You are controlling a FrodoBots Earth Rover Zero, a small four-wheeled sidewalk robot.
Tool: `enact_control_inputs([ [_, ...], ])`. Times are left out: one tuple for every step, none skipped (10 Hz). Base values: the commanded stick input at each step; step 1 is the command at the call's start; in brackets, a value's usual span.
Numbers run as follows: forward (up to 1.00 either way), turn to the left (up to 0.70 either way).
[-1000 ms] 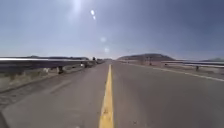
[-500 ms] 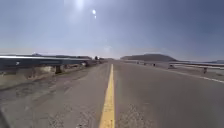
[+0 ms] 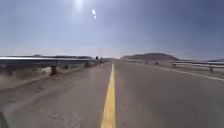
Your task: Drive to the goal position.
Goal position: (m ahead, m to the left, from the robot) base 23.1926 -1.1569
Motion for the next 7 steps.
enact_control_inputs([
  [0.85,0.00],
  [0.85,0.00],
  [0.85,0.00],
  [0.85,0.00],
  [0.85,0.00],
  [0.85,0.00],
  [0.85,0.00],
])
